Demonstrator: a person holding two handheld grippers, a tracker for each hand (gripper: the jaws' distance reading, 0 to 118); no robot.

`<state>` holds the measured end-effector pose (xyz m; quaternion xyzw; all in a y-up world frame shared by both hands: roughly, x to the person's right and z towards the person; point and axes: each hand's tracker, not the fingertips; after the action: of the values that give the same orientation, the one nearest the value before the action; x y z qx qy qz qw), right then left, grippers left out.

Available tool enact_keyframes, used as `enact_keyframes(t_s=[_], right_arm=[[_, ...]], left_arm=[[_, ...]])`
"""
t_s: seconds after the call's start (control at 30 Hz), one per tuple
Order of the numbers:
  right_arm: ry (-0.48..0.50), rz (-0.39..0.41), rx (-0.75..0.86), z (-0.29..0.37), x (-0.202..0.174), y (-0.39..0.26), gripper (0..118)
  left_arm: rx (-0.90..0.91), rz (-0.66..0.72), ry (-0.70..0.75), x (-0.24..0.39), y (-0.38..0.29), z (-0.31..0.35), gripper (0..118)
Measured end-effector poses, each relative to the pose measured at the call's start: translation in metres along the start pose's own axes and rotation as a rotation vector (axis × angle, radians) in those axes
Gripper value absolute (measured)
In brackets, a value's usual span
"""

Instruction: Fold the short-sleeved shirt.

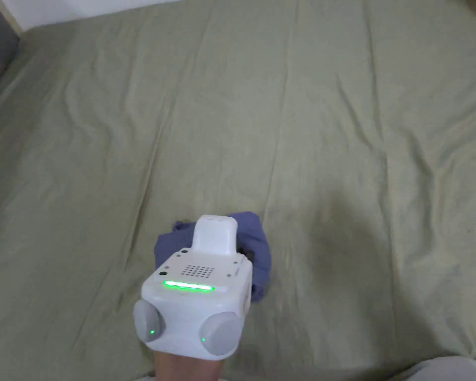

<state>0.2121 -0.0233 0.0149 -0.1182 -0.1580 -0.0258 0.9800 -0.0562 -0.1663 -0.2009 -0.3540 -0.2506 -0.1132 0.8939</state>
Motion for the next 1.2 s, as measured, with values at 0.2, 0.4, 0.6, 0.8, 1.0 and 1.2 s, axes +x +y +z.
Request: enact_keyframes(t_s=[0.2, 0.4, 0.6, 0.8, 1.0, 1.2], right_arm=[[-0.001, 0.007, -0.020, -0.009, -0.002, -0.002, 0], [0.031, 0.030, -0.034, -0.014, -0.012, 0.002, 0], [0.157, 0.058, -0.017, -0.027, -0.045, 0.014, 0], [0.435, 0.108, -0.082, -0.074, -0.127, 0.010, 0], [0.584, 0.170, -0.403, -0.155, -0.205, -0.064, 0], [0.539, 0.241, -0.614, -0.191, -0.221, -0.127, 0]], left_arm=[[-0.021, -0.048, -0.107, 0.046, -0.011, -0.025, 0], [0.042, -0.070, -0.310, 0.064, 0.005, 0.007, 0], [0.222, -0.037, -0.275, -0.007, 0.031, 0.106, 0], [0.322, 0.096, -0.030, -0.123, 0.032, 0.178, 0], [0.317, 0.171, 0.097, -0.178, 0.012, 0.193, 0], [0.268, 0.165, 0.083, -0.185, 0.000, 0.171, 0]])
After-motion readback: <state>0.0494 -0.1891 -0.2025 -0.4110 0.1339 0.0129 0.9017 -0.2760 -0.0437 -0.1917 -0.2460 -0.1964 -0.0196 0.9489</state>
